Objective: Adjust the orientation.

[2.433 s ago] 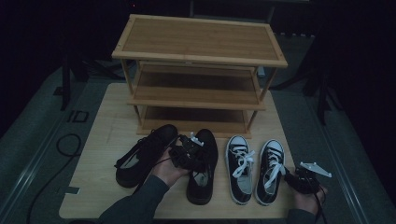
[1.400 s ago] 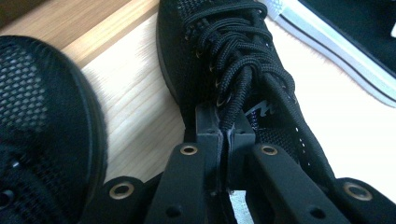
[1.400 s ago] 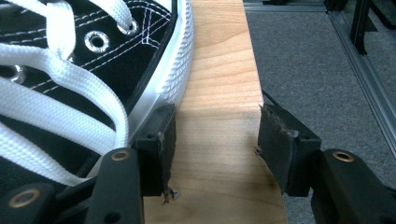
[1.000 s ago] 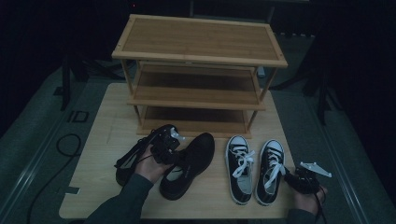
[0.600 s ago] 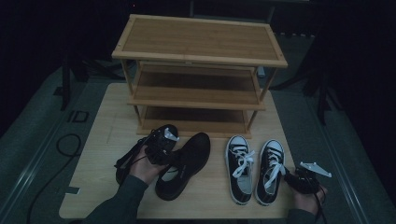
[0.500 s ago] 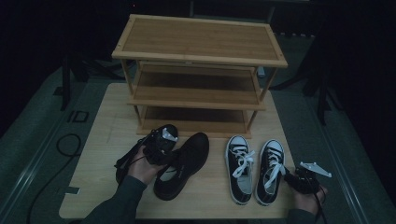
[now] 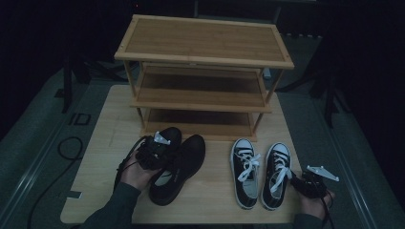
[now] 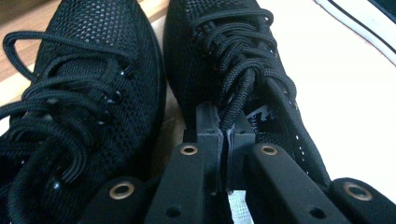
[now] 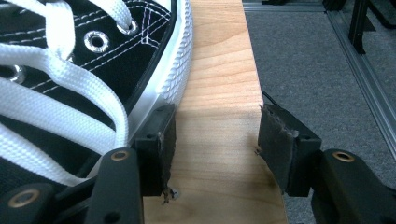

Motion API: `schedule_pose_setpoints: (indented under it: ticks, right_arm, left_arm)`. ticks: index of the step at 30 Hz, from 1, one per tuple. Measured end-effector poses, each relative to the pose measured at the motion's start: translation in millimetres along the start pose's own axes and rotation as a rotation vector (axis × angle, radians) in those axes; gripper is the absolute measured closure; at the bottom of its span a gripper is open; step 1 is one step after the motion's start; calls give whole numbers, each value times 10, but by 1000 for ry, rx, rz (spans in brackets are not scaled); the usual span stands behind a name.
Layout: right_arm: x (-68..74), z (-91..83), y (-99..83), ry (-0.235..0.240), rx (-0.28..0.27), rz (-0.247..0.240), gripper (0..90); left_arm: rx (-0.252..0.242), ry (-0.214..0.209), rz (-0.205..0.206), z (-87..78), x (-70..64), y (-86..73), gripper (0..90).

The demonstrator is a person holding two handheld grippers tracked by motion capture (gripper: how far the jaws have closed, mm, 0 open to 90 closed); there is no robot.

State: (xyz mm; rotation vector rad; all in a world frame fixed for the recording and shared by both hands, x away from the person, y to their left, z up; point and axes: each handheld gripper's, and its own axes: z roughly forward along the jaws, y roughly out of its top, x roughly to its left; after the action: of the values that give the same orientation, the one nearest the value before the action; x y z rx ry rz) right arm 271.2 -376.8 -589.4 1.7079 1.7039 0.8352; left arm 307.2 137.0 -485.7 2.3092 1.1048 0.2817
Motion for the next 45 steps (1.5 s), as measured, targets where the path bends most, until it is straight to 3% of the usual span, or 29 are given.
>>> schedule_pose_setpoints:
  ticks: [24, 36, 41, 45]
  right_arm:
    - [0, 0, 0, 0, 0, 0, 461]
    - [1, 0, 0, 0, 0, 1, 461]
    - [0, 0, 0, 0, 0, 2, 461]
    - [-1, 0, 0, 1, -1, 2, 461]
  left_arm:
    - [-4, 12, -11, -176, 85, -256, 877]
    - [9, 29, 8, -244, 70, -341, 872]
    - [-14, 43, -4, -290, 116, -369, 601]
    - [-59, 77, 28, -362, 75, -392, 453]
